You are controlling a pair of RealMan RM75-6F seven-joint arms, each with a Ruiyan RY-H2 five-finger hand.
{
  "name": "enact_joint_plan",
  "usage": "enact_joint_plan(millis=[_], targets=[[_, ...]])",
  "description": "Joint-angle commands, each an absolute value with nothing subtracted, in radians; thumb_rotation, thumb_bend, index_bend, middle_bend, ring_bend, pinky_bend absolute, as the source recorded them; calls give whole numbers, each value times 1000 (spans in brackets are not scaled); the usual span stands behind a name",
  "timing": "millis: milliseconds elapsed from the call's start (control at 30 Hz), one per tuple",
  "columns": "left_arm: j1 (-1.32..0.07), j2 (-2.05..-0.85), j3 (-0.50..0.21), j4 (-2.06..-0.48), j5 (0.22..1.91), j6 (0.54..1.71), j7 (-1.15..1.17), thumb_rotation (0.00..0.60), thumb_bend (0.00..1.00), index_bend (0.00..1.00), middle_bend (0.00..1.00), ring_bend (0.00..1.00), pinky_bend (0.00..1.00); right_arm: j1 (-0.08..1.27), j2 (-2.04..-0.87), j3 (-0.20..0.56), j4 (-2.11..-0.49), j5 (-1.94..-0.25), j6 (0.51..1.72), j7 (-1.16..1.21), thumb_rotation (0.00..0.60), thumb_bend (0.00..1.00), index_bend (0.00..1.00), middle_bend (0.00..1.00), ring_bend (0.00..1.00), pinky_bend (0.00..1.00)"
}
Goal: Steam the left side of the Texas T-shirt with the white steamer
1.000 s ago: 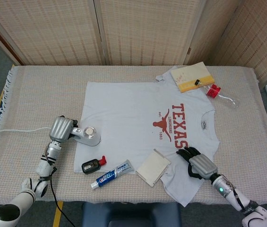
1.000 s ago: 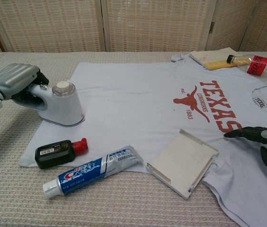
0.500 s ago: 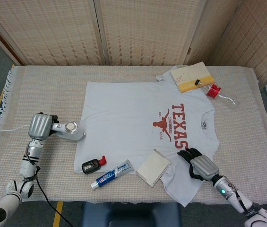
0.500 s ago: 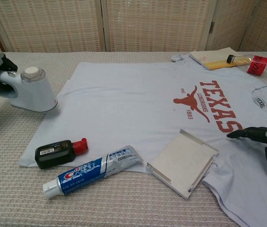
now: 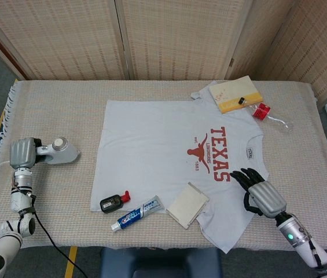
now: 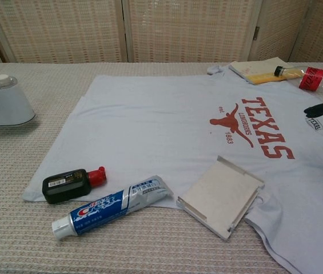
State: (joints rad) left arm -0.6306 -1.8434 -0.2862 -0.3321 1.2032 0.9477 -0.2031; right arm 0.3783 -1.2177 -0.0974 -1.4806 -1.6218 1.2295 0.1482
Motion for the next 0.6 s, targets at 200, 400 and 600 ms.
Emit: enact_joint_plan(millis=[200,400,600], targets=[[-618,-1799,-317,-453,1171,959,-135,600,2,0,1,0,152,334,-1156,-64,-1535,-1604,1301,115,406,158,0,75,0,37],[-574,-1686,-322,-673,1157,1002,-56,600,0,0,0,0,105,316,-1107,-39,-1554,-1583,1330,127,402,84,0,75,0,37],[-484,-1468,-327,-1048,1096,1011,39,600,0,0,55,0,113,290,-1053,-22,-1581,-1556,1355,112,435,84,0,75,0,37]])
